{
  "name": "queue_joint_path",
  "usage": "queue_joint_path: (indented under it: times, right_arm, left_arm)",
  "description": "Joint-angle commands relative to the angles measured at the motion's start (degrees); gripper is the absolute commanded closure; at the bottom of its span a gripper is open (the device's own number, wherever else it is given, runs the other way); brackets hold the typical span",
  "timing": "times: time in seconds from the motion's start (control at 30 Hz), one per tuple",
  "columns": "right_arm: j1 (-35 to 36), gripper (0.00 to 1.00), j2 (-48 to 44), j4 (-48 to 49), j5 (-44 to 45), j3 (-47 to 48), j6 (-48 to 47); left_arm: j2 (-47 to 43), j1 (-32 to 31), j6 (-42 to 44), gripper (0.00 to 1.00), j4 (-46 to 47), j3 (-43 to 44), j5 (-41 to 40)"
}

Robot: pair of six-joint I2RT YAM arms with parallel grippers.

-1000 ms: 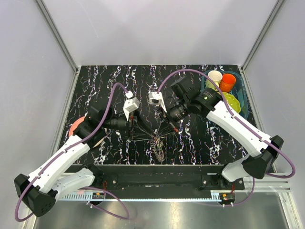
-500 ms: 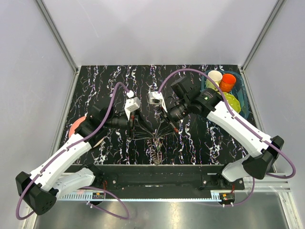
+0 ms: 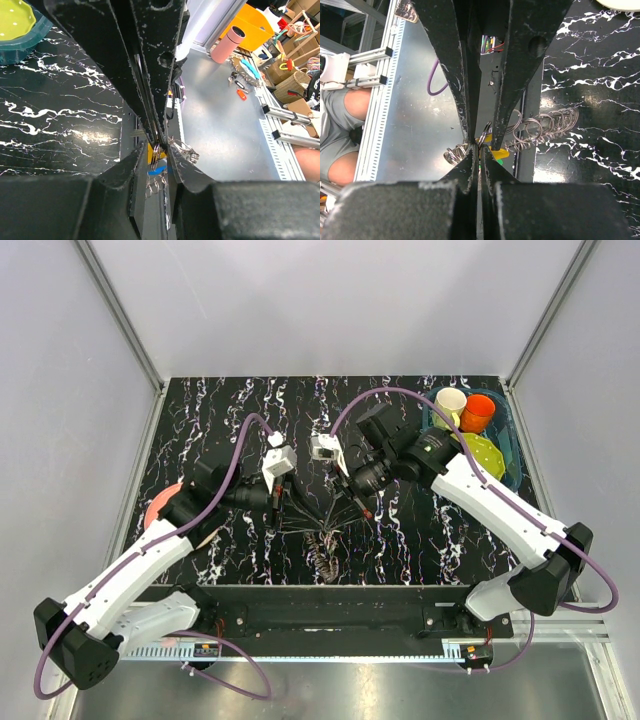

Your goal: Remove the keys from the keyring

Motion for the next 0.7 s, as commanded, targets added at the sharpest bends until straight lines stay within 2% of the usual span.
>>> queue_joint_path:
  times: [0.0,0.17,0.27,0.33,0.4,0.5,0.6,0.67]
  right_arm:
    - [0.18,1.0,-2.05,4.23,-3.37,-0.12,1.62]
    - [0.18,1.0,-1.79,4.49,-3.19,-0.03,1.8]
    - [0.27,1.0,-2.05,4.66,-2.41,-0.12,2.06]
    - [0.27,1.0,-2.58,6.32,-0.22,-0.2,3.99]
    - [0.27,0.94,-3.28,7.3,0.76,-0.47,5.83]
    - [0.18,0.73,-5.55,10.02,3.13,-1.26,9.16]
    - [0.27,0.57,-9.33,14.67,7.25,-3.62,13.99]
    - [0.27,0.54,-11.71,18.36,12.87,-6.51,16.03]
  left_arm:
    - [0.02,-0.38,0.65,0.78,2.84,0.81,1.96]
    - [-0.16,-0.55,0.21,0.98,2.75,0.64,2.57]
    - [-0.86,-0.73,0.21,1.0,2.14,0.28,0.65]
    - [-1.12,-0.64,-0.22,1.0,0.57,0.63,-3.72]
    - [-1.91,-0.64,-0.23,1.0,0.73,0.2,-5.24]
    - [-3.4,-0.64,-0.4,1.0,2.74,-0.68,-9.89]
    - [-6.74,-0.73,-0.49,1.0,7.57,-3.3,-15.26]
    - [-9.54,-0.64,-1.19,1.0,13.19,-5.16,-19.47]
